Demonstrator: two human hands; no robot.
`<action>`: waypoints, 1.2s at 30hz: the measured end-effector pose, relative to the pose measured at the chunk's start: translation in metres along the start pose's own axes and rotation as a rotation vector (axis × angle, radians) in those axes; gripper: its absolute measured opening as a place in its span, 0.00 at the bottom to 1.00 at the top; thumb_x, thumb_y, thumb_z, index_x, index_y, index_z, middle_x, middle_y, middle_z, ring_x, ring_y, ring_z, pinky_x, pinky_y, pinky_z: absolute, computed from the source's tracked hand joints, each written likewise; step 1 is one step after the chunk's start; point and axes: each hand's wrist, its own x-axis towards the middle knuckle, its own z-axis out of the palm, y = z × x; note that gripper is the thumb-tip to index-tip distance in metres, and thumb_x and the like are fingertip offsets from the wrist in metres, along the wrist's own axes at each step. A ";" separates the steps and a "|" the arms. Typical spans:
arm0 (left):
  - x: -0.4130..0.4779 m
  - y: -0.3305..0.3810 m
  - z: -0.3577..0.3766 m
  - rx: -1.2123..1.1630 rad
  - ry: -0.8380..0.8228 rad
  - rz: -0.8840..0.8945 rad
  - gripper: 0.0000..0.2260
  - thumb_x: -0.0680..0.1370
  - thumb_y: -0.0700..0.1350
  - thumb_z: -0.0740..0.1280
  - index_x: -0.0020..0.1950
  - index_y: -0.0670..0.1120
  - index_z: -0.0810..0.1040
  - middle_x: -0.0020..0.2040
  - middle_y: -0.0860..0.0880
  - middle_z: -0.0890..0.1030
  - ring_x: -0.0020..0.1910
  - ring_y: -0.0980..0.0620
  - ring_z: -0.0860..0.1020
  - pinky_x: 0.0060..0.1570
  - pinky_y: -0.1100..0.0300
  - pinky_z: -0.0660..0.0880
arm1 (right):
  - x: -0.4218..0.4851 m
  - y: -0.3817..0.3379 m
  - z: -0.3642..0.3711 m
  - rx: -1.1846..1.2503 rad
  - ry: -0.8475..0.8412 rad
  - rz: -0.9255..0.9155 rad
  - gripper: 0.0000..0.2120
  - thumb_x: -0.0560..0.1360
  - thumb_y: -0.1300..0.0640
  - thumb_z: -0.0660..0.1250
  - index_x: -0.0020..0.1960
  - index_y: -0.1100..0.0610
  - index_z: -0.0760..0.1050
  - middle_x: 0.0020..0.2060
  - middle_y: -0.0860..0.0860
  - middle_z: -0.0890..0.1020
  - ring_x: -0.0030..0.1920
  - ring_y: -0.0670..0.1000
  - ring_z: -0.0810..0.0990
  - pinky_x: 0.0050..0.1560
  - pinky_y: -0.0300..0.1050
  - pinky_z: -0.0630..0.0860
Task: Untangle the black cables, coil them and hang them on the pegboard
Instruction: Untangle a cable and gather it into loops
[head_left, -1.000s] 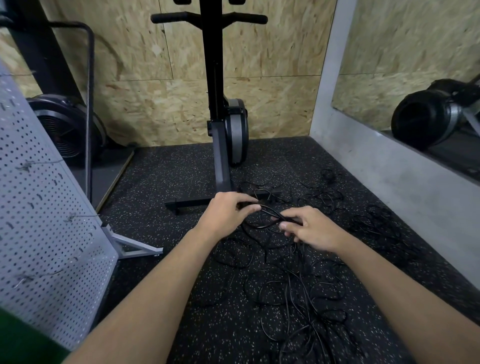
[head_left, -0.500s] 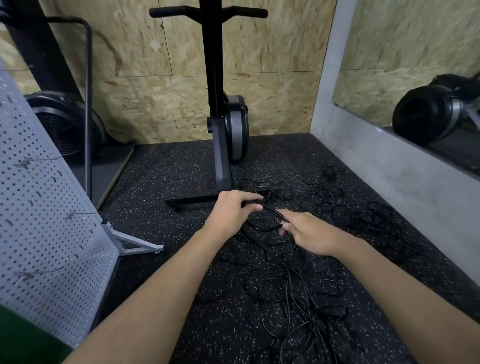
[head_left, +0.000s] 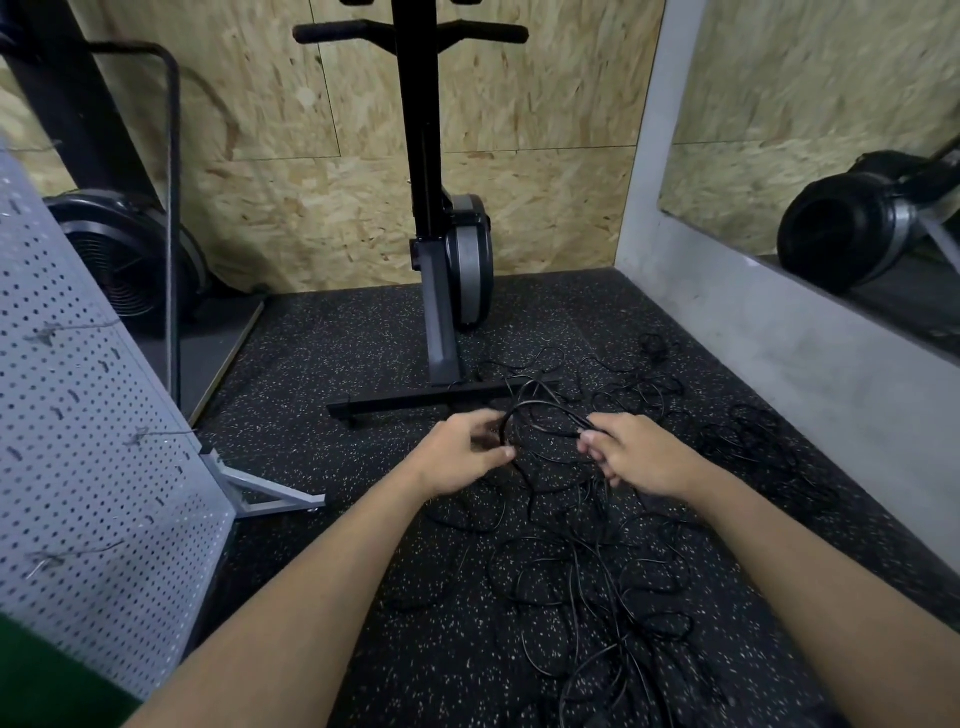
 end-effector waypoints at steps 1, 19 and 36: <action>-0.001 -0.004 0.004 0.010 -0.004 -0.016 0.18 0.80 0.52 0.73 0.70 0.57 0.79 0.59 0.53 0.85 0.58 0.56 0.83 0.66 0.52 0.77 | 0.000 0.000 -0.001 0.025 0.017 0.000 0.13 0.87 0.56 0.57 0.47 0.55 0.76 0.38 0.48 0.79 0.35 0.45 0.80 0.42 0.47 0.83; 0.001 0.065 -0.015 -0.936 0.216 -0.034 0.05 0.84 0.35 0.65 0.52 0.35 0.80 0.43 0.36 0.86 0.43 0.46 0.87 0.47 0.57 0.85 | 0.004 -0.017 0.007 0.154 0.379 -0.137 0.10 0.86 0.57 0.61 0.54 0.56 0.81 0.48 0.44 0.87 0.49 0.38 0.84 0.53 0.37 0.80; -0.004 0.073 -0.009 -1.089 0.137 -0.212 0.09 0.84 0.41 0.68 0.58 0.35 0.79 0.48 0.33 0.86 0.47 0.41 0.87 0.47 0.57 0.85 | 0.005 -0.031 0.012 0.211 0.214 0.068 0.14 0.88 0.51 0.53 0.63 0.56 0.74 0.48 0.50 0.80 0.40 0.48 0.83 0.42 0.39 0.76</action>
